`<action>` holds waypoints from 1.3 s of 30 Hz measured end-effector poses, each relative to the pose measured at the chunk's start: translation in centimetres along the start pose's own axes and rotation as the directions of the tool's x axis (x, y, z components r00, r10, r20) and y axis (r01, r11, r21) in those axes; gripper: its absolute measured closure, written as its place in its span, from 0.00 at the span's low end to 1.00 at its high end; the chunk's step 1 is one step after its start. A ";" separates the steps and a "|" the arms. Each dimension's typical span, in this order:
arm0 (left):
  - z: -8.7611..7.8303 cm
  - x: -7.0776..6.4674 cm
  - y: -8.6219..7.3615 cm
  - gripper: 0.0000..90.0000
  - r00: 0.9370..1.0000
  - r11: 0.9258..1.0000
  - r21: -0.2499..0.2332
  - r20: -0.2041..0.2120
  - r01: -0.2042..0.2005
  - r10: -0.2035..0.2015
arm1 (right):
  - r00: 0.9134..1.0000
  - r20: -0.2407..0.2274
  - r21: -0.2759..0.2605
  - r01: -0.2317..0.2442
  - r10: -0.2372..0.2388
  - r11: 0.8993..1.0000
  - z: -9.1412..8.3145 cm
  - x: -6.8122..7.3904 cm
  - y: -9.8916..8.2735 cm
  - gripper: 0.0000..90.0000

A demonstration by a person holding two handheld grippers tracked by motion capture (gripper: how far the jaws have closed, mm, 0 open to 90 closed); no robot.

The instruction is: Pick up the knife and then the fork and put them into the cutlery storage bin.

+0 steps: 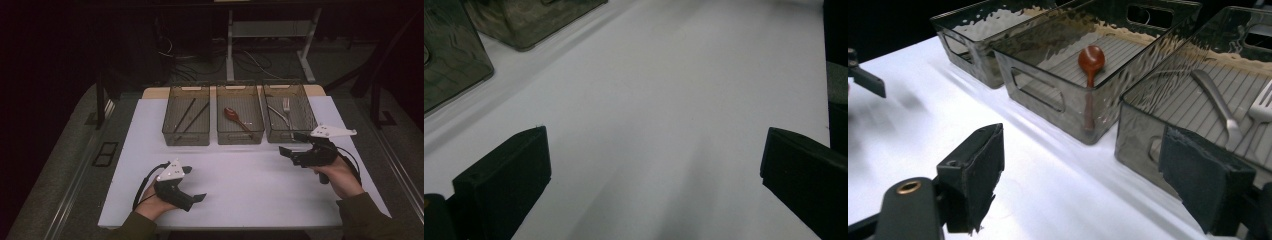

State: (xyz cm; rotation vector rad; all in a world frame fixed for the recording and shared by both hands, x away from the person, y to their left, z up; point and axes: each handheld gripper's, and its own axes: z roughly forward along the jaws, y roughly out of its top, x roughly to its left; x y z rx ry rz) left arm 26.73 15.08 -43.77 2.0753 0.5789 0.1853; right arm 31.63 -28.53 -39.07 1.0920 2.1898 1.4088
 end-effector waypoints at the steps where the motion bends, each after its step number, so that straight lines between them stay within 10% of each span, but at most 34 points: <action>1: 0.0 0.0 0.0 0.00 1.000 1.000 0.002 -0.001 0.002 -0.002 | 1.000 -0.003 -0.001 0.002 -0.002 1.000 -0.1 0.1 -0.2 0.21; 39: -0.2 0.0 0.0 0.00 1.000 1.000 -0.004 -0.006 -0.004 0.004 | 0.998 -0.063 0.034 0.029 -0.027 0.999 -1.8 2.4 -6.3 0.21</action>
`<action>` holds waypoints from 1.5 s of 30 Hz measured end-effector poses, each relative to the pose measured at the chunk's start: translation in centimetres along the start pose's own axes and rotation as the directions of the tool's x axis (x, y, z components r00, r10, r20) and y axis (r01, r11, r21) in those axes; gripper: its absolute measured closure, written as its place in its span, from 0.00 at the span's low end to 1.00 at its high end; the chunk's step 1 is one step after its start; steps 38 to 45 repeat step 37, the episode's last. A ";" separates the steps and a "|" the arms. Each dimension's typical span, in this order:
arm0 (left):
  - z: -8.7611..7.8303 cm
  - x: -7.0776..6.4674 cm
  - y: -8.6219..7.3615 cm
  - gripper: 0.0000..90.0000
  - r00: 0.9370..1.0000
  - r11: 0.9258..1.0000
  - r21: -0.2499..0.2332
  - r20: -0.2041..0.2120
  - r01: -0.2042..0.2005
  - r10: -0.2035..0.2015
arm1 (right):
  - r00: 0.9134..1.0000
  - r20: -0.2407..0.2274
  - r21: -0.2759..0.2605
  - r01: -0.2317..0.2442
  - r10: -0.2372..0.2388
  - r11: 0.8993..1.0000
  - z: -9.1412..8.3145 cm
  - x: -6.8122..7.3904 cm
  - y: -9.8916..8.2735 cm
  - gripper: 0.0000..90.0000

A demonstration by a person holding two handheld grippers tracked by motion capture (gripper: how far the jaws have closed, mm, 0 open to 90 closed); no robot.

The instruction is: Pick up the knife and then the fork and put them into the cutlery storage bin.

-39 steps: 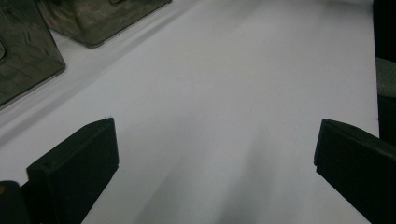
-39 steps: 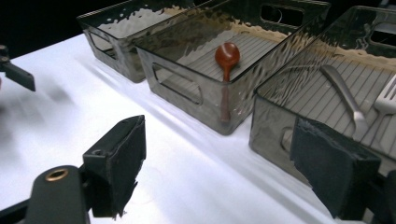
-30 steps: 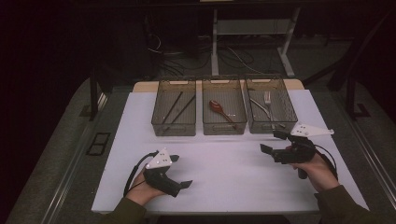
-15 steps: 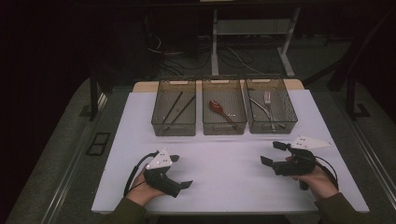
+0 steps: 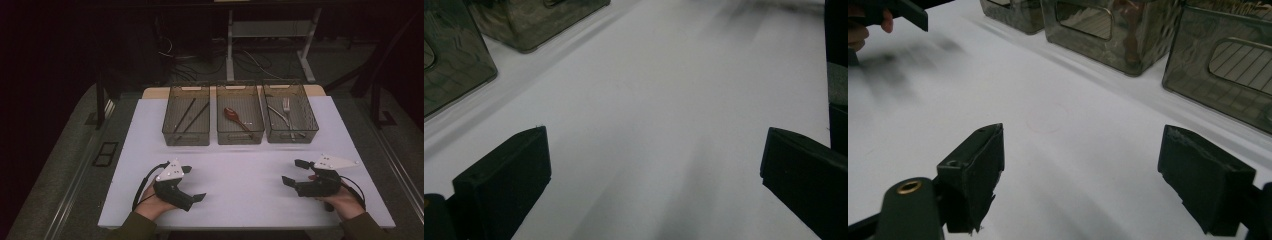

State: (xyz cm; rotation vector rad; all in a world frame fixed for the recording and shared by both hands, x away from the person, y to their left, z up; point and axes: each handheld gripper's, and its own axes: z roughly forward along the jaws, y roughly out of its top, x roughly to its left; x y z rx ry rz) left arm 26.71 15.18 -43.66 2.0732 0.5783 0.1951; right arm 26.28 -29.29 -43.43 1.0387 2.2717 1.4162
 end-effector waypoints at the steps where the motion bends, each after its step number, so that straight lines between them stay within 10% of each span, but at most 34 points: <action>1: 0.0 0.0 0.0 0.00 1.000 1.000 -0.002 -0.002 0.002 -0.002 | 1.000 -0.001 0.003 0.001 -0.001 1.000 0.0 0.0 -0.1 0.21; 45: -0.1 0.1 0.0 0.00 1.000 1.000 -0.003 -0.015 0.005 -0.005 | 1.000 0.017 0.054 -0.027 0.026 0.998 -0.5 -0.3 -1.5 0.17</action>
